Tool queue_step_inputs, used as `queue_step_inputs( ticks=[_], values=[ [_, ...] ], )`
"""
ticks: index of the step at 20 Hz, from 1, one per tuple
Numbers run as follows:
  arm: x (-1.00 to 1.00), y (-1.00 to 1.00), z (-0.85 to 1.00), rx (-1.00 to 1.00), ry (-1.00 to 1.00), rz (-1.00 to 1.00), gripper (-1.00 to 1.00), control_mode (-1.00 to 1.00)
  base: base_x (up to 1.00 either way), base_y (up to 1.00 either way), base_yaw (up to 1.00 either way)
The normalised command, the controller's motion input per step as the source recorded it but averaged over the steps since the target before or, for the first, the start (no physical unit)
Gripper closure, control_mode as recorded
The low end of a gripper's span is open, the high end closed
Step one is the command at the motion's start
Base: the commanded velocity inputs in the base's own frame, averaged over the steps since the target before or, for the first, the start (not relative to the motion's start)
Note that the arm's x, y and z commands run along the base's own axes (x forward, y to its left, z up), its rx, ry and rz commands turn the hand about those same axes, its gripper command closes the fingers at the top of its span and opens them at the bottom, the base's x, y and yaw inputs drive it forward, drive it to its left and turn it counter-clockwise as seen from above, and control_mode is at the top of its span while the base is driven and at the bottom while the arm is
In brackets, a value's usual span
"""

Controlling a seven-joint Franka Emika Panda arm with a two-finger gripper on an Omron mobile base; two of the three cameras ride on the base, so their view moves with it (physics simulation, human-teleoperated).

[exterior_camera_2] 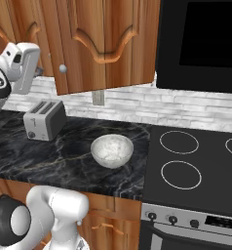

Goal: Open the cabinet and move the ladle to the pot. Then close the cabinet.

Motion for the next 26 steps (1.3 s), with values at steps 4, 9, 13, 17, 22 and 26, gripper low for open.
queue_step_inputs(
  ticks=[4, 9, 13, 17, 22, 26],
  values=[
    [0.24, -0.07, 0.0, -0.1, 0.0, -0.09, 1.0, -1.0, 0.0, 0.0, 0.0],
    [0.26, -0.12, 0.0, -0.09, 0.0, -0.09, 1.0, -1.0, 0.0, 0.0, 0.0],
    [0.31, -0.17, 0.0, -0.08, 0.0, -0.08, 1.0, -1.0, 0.0, 0.0, 0.0],
    [0.24, -0.19, 0.0, -0.08, 0.0, -0.07, 1.0, -1.0, 0.0, 0.0, 0.0],
    [0.0, -0.24, 0.01, -0.1, -0.04, -0.08, 1.0, -1.0, 0.0, 0.0, 0.0],
    [0.0, -0.38, 0.01, -0.09, -0.02, -0.09, 1.0, -1.0, 0.0, 0.0, 0.0]
  ],
)
